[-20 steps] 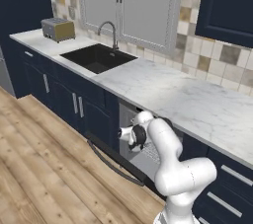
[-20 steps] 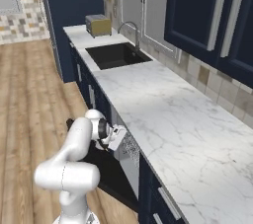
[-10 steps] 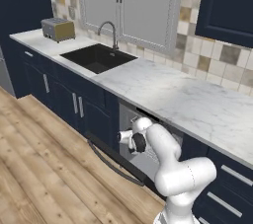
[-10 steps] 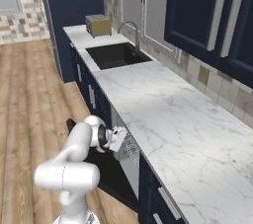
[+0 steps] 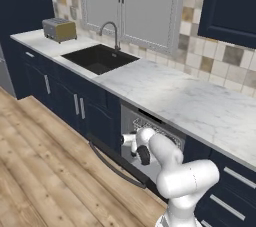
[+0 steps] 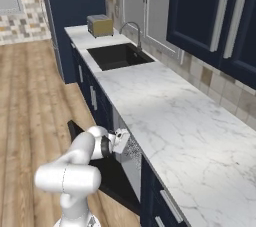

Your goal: Open the dishwasher door and pull out the top rack.

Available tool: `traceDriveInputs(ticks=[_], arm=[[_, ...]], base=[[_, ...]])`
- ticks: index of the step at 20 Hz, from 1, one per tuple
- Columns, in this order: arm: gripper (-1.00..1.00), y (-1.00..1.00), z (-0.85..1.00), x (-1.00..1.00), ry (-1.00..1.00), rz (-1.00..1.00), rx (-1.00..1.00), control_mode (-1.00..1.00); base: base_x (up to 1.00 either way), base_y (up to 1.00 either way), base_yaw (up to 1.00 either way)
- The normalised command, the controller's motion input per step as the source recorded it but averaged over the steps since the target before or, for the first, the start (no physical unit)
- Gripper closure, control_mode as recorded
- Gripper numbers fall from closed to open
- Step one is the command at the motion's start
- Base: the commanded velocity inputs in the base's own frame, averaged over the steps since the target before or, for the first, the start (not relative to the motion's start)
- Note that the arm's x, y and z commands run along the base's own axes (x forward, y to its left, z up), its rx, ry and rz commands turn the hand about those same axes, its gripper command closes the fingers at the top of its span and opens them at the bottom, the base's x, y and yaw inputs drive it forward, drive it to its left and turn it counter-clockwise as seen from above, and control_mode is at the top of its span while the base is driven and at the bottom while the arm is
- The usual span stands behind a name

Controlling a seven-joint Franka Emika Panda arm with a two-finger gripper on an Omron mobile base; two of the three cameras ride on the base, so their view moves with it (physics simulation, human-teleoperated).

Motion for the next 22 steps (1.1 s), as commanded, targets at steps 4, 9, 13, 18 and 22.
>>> traceDriveInputs(ticks=[4,9,13,18,22], arm=[[-1.00,-0.11,-0.16,0.28,0.00,0.00,0.00,-1.00],[-1.00,-0.02,-0.01,0.02,0.00,0.00,0.00,-1.00],[-1.00,0.00,0.00,-0.05,0.00,0.00,0.00,-1.00],[-1.00,0.00,0.00,-0.03,0.05,0.00,0.00,-1.00],[-1.00,0.00,0.10,-0.01,0.04,0.00,0.00,-1.00]], base=[[0.00,0.00,0.00],[0.00,0.00,0.00],[0.00,0.00,0.00],[0.00,0.00,0.00],[0.00,0.00,0.00]])
